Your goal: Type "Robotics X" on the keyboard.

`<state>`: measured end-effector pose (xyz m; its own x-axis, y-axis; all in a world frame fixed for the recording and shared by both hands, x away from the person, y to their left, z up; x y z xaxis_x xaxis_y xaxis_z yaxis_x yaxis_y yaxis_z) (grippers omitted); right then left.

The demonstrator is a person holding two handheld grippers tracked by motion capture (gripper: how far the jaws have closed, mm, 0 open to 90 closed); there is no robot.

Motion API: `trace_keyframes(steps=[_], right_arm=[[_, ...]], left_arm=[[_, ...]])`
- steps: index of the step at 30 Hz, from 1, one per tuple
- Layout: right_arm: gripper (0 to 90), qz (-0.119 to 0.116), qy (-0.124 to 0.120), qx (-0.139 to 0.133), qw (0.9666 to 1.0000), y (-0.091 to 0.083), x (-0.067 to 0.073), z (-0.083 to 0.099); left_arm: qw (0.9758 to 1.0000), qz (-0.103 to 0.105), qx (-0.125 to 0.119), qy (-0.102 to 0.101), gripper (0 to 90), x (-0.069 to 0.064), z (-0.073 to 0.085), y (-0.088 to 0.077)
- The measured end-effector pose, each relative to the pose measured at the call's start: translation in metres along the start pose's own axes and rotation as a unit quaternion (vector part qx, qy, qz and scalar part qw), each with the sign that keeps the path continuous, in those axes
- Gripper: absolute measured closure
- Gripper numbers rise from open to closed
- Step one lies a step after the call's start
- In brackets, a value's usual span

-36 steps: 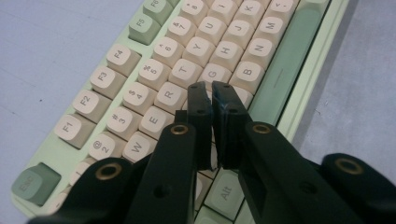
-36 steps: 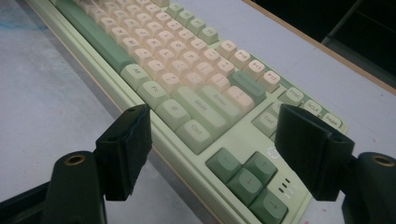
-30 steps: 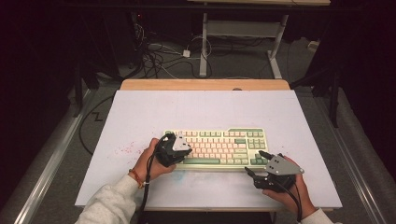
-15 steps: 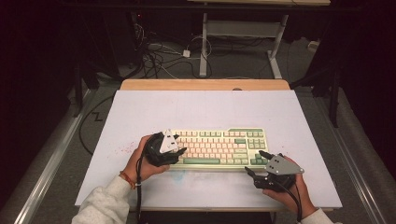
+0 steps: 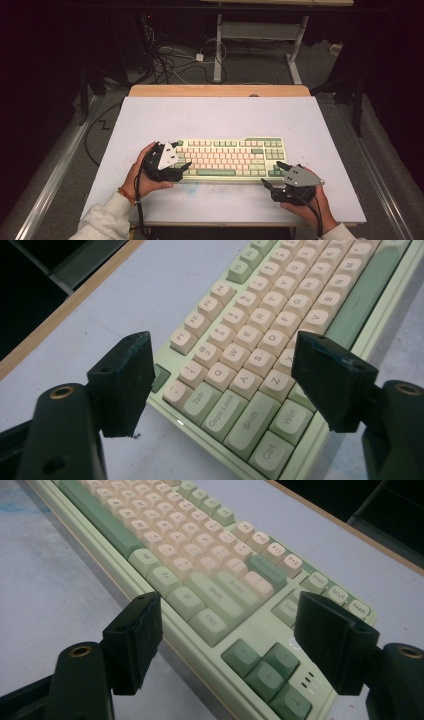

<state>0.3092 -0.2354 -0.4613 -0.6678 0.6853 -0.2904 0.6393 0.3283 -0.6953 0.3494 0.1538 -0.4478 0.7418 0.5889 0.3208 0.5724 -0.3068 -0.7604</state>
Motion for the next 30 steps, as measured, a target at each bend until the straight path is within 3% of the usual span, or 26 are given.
trace_keyframes(steps=[16,30], right_arm=[[27.7,-0.001,0.007,-0.006,1.0,0.0,-0.003,-0.004],[27.7,-0.009,0.006,-0.01,0.9999,0.006,0.002,-0.018]], left_arm=[[0.9997,-0.004,0.019,-0.016,19.3,0.001,0.031,0.002],[0.998,0.014,0.041,-0.046,20.1,-0.004,0.052,0.0]])
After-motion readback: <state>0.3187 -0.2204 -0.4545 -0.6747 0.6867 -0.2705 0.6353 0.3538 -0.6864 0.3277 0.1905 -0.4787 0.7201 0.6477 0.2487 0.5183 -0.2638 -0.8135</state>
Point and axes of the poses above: each handheld gripper's, and its own axes: y roughly forward along the jaws, z roughly out of its underside, x roughly to its left, the point moved 1 cm from there along y, roughly forward along the jaws, and after that the axes turned 15 degrees about x, right-handed, at the moved point
